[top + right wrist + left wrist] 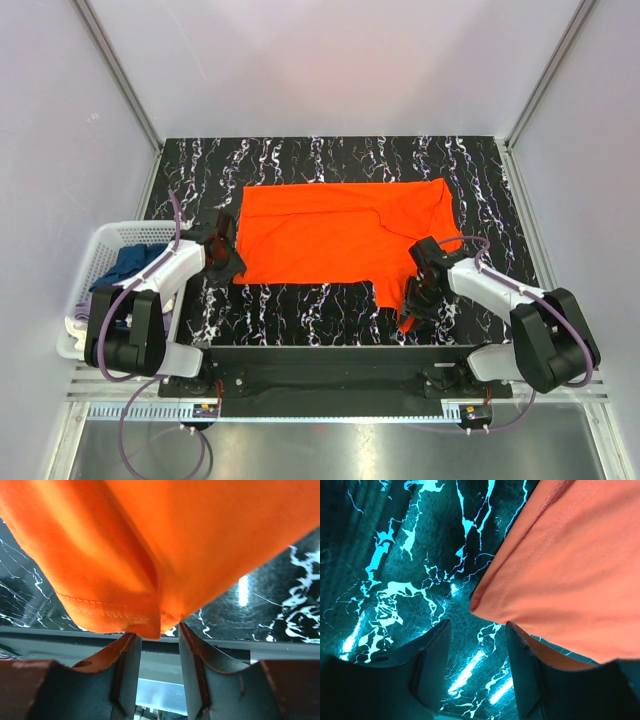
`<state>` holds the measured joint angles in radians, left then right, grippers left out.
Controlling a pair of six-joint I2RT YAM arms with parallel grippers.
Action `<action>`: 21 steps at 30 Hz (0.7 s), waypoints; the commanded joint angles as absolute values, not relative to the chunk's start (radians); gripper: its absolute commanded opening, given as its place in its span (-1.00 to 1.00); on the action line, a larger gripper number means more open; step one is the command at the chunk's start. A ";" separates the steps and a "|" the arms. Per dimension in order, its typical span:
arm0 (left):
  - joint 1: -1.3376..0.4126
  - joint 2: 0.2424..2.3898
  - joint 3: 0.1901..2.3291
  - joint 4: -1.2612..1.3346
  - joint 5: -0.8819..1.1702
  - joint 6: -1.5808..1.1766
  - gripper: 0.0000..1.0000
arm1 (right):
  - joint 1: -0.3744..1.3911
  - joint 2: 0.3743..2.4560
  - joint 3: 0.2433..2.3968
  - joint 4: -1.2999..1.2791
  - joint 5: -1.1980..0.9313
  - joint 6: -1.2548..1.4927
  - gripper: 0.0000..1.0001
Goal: Fold and stack the t-shirts
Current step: Fold the tshirt
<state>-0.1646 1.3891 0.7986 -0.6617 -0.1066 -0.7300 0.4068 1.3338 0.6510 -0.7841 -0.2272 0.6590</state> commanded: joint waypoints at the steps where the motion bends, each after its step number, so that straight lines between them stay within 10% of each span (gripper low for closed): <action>1: -0.167 1.371 0.830 -0.663 -0.140 -0.710 0.05 | 0.433 1.335 0.649 -0.738 -0.198 0.676 -0.16; 16: -0.167 1.362 0.847 -0.673 -0.132 -0.724 0.05 | 0.499 1.476 0.735 -0.825 -0.066 0.755 -0.25; 21: -0.167 1.361 0.844 -0.672 -0.135 -0.719 0.05 | 0.502 1.444 0.726 -0.825 -0.072 0.741 -0.75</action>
